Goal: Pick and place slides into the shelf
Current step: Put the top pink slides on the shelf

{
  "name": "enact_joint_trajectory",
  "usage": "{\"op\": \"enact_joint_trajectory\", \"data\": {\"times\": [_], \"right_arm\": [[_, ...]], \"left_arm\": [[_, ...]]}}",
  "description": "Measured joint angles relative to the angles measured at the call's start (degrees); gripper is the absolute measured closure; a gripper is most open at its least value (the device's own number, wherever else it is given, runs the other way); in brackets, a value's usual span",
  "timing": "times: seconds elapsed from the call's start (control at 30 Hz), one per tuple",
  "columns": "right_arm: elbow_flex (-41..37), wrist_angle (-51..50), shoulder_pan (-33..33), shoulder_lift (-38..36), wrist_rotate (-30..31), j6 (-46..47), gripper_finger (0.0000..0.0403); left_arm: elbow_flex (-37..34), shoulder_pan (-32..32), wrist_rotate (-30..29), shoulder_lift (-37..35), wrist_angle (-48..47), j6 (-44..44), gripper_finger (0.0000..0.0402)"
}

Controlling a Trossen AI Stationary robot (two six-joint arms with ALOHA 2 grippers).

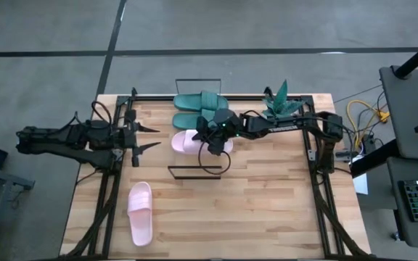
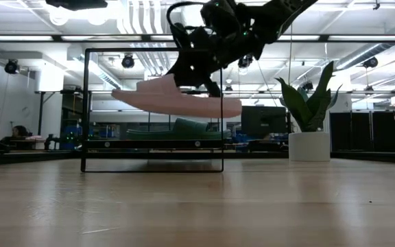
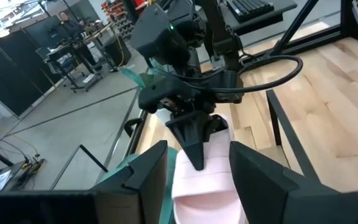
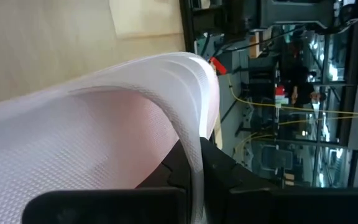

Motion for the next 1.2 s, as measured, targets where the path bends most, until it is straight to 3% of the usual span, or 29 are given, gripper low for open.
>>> {"op": "enact_joint_trajectory", "data": {"times": [0.77,1.2], "right_arm": [[4.0,2.6,-1.8,9.7,-1.1,-5.2,0.0394],[4.4,1.3,-3.0,10.0,-0.7,-6.1,0.0393]], "left_arm": [[-2.5,0.0,-1.1,-5.5,0.5,-0.2,0.0243],[-2.5,0.0,-1.2,-5.0,0.4,-0.2,0.0243]]}}
